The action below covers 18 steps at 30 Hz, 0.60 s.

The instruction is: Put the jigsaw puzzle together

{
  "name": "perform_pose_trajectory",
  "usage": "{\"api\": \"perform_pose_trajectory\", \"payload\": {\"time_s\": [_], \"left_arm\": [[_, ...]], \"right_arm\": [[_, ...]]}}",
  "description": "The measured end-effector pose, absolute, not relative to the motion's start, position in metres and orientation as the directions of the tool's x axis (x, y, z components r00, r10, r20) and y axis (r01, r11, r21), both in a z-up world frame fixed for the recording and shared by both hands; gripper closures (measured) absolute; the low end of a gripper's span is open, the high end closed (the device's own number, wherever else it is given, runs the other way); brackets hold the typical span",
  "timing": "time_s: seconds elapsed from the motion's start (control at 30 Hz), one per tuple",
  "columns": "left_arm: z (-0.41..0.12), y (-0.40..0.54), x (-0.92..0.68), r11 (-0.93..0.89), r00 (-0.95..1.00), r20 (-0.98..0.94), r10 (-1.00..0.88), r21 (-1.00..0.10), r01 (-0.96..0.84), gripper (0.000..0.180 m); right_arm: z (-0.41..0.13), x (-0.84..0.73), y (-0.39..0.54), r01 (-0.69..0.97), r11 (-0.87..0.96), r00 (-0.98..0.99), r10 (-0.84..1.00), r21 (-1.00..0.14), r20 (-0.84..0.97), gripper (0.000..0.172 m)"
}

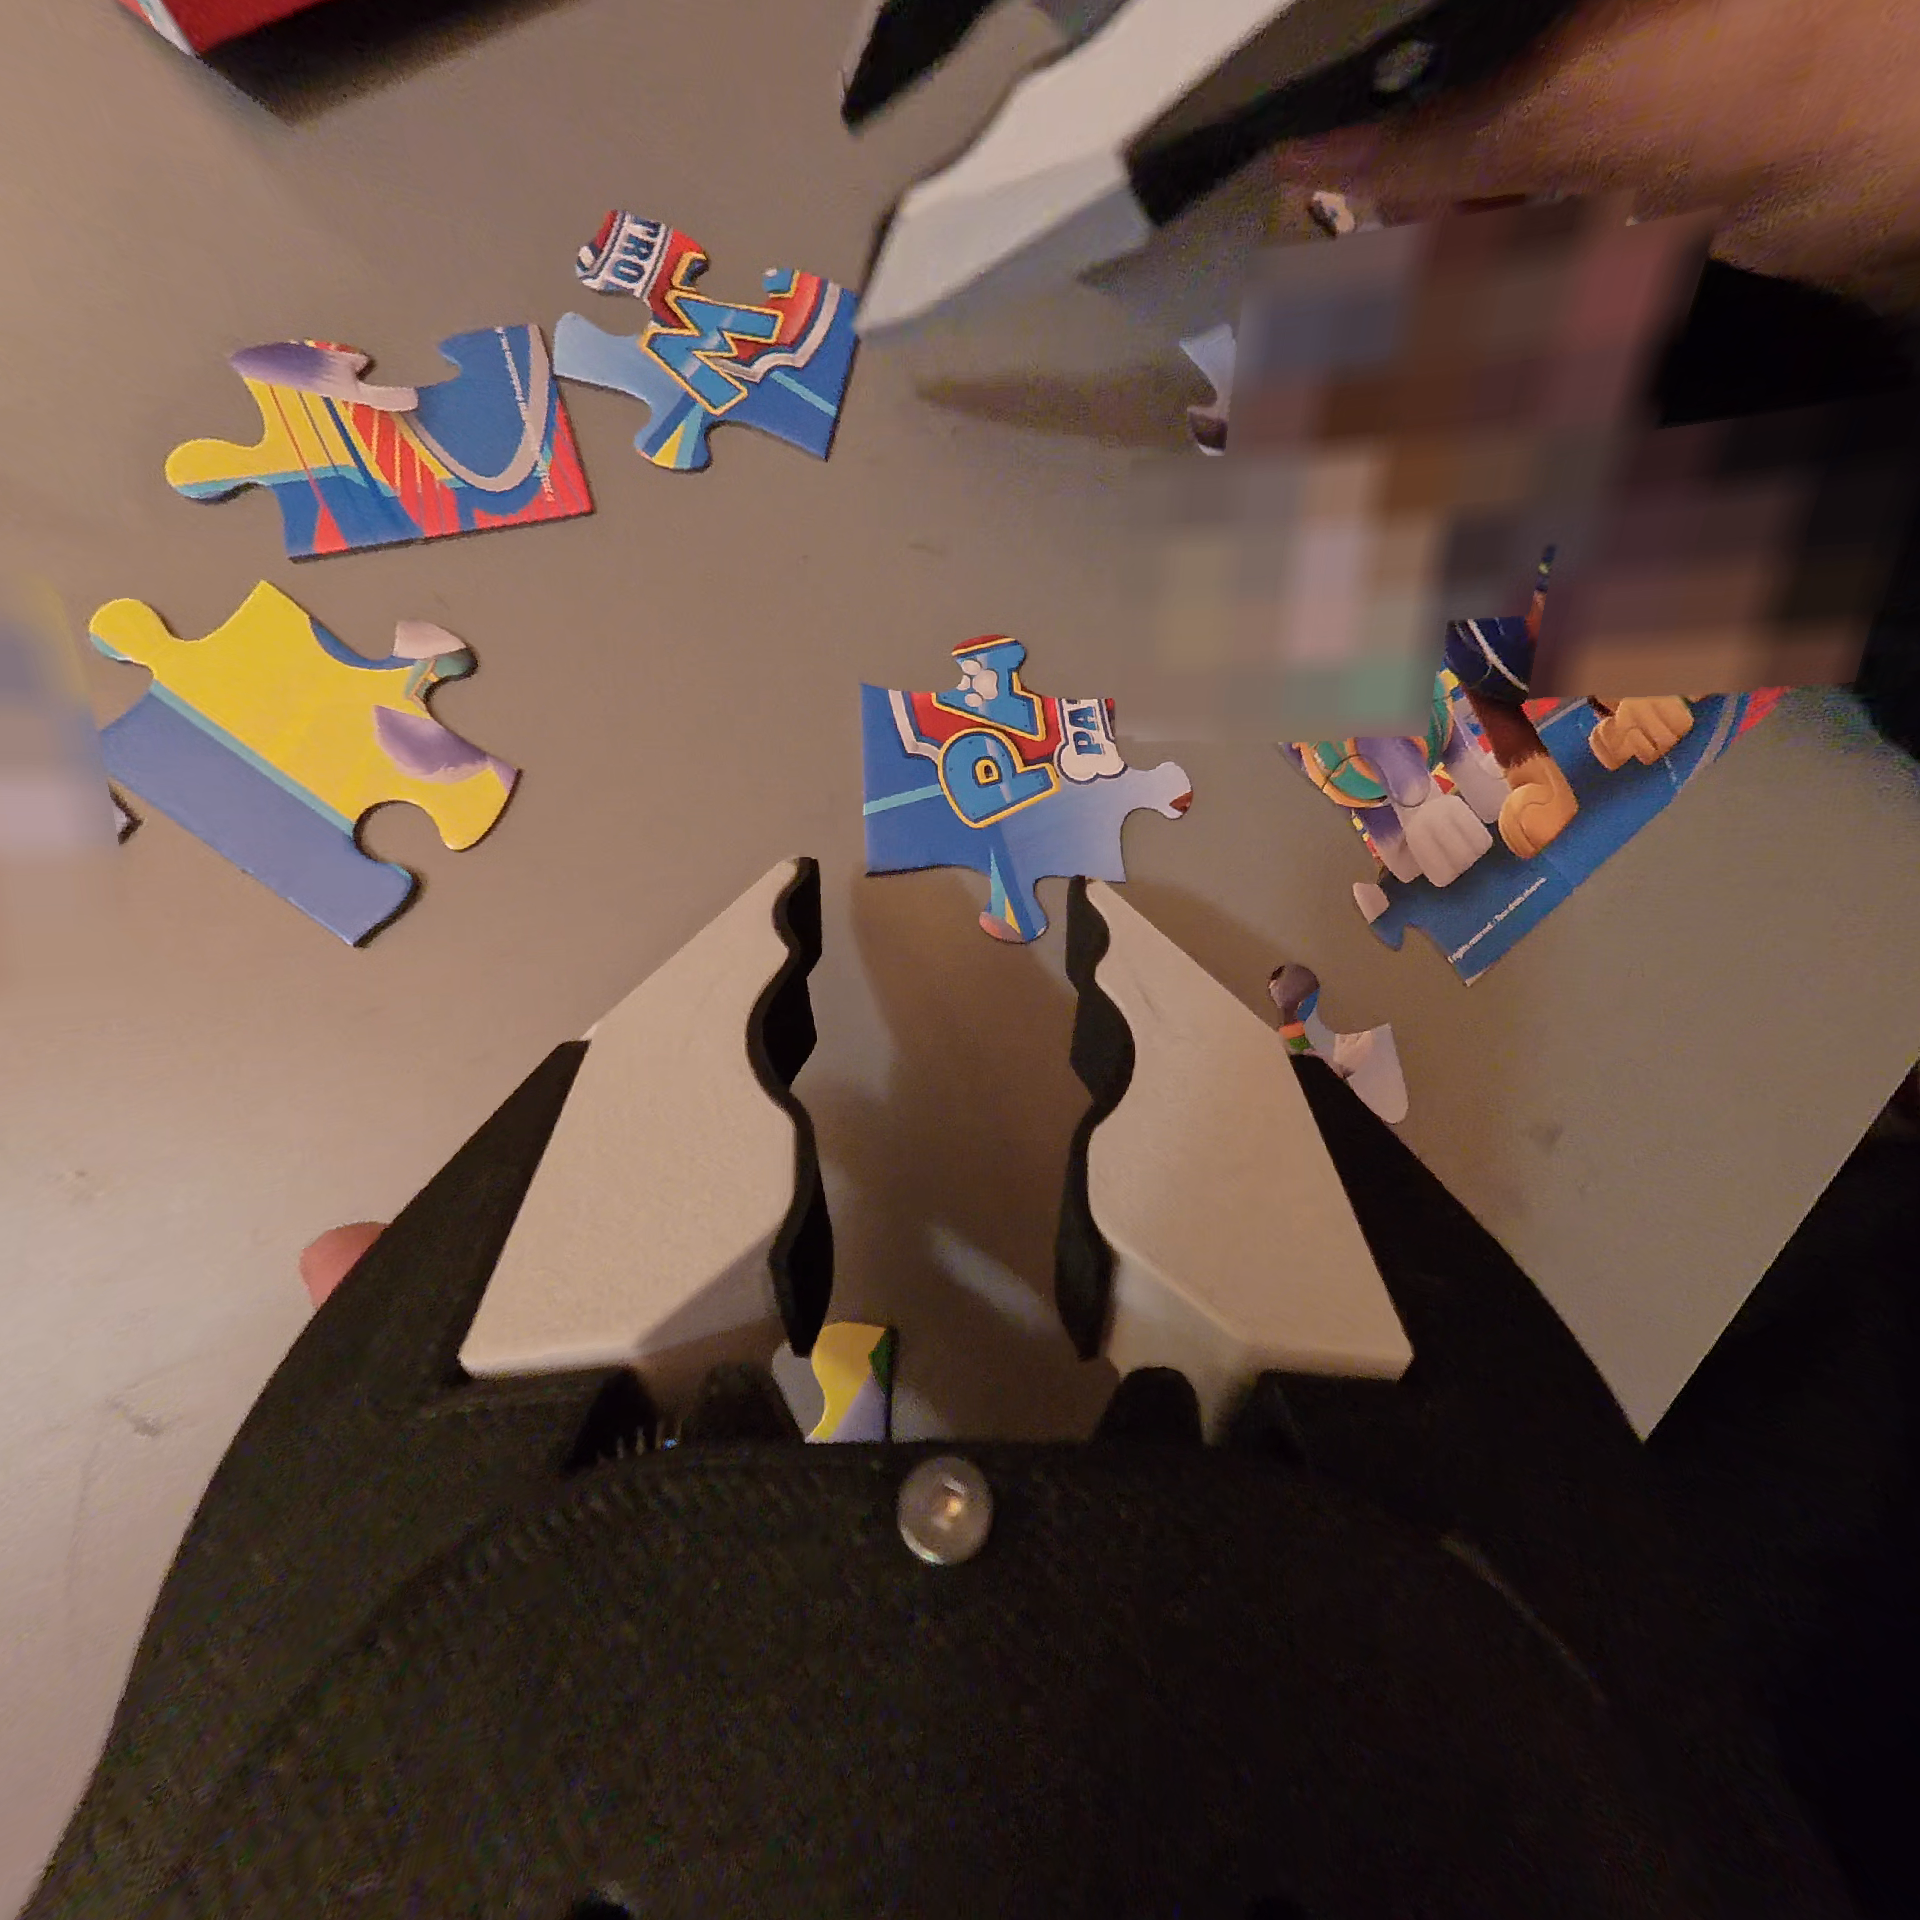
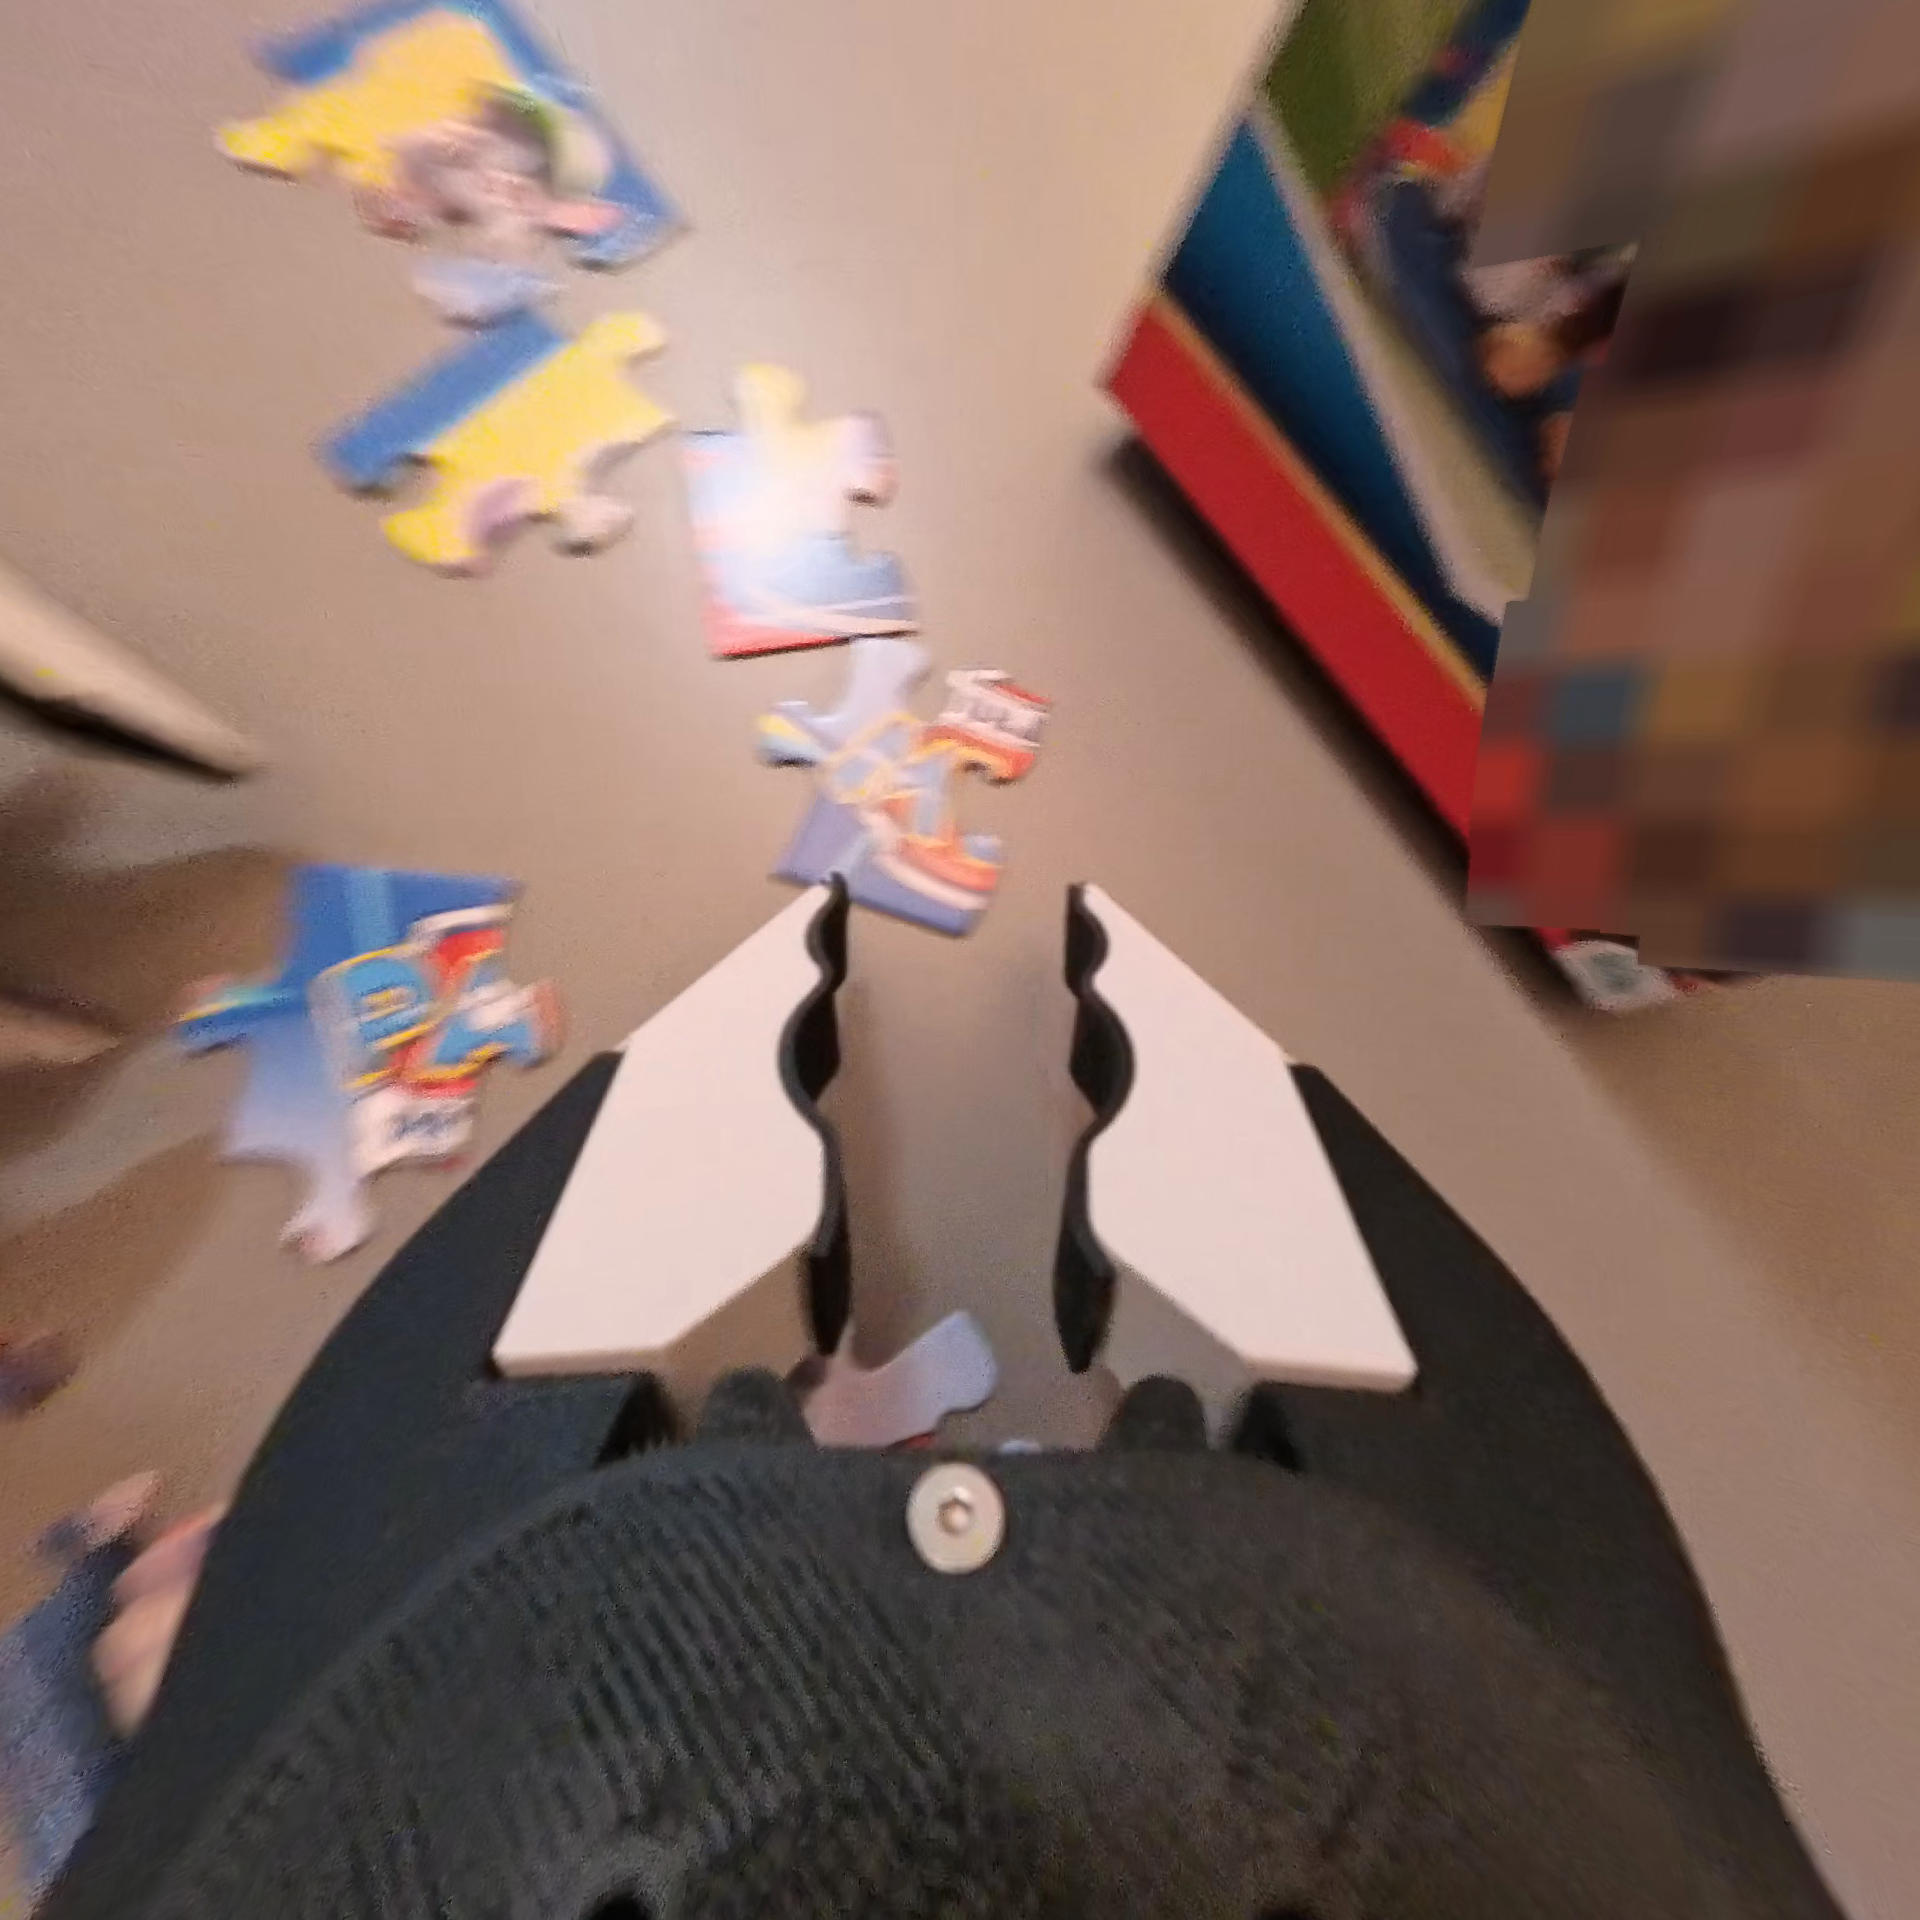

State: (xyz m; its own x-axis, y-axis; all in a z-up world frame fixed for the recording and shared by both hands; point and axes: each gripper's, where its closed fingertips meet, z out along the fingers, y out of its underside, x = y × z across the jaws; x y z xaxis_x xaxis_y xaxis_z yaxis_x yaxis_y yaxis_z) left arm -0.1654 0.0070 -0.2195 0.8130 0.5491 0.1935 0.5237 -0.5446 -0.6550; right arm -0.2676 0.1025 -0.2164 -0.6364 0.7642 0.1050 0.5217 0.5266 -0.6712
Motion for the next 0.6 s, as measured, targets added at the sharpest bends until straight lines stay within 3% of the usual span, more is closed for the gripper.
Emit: {"api": "perform_pose_trajectory", "payload": {"time_s": [0.07, 0.17, 0.3, 0.47, 0.53, 0.6], "left_arm": [[-0.221, 0.007, -0.165, -0.553, 0.815, 0.181, 0.550, -0.653, 0.518, 0.134], [-0.219, 0.006, -0.166, -0.542, 0.812, 0.188, 0.553, -0.659, 0.521, 0.134], [-0.219, 0.004, -0.166, -0.533, 0.807, 0.193, 0.558, -0.662, 0.527, 0.134], [-0.219, 0.000, -0.167, -0.522, 0.802, 0.200, 0.563, -0.667, 0.533, 0.134], [-0.218, 0.000, -0.167, -0.515, 0.802, 0.204, 0.561, -0.672, 0.532, 0.134], [-0.218, 0.000, -0.167, -0.513, 0.802, 0.204, 0.562, -0.674, 0.531, 0.134]], "right_arm": [[-0.220, -0.277, 0.102, 0.520, 0.531, -0.611, 0.779, -0.669, 0.143, 0.120], [-0.228, -0.272, 0.083, 0.561, 0.487, -0.639, 0.769, -0.669, 0.023, 0.113], [-0.235, -0.263, 0.085, 0.569, 0.527, -0.680, 0.733, -0.632, -0.001, 0.126], [-0.234, -0.257, 0.138, 0.626, 0.568, -0.650, 0.759, -0.535, 0.045, 0.128], [-0.228, -0.272, 0.172, 0.639, 0.543, -0.574, 0.808, -0.544, 0.133, 0.131], [-0.219, -0.278, 0.182, 0.633, 0.485, -0.537, 0.837, -0.603, 0.110, 0.131]]}}
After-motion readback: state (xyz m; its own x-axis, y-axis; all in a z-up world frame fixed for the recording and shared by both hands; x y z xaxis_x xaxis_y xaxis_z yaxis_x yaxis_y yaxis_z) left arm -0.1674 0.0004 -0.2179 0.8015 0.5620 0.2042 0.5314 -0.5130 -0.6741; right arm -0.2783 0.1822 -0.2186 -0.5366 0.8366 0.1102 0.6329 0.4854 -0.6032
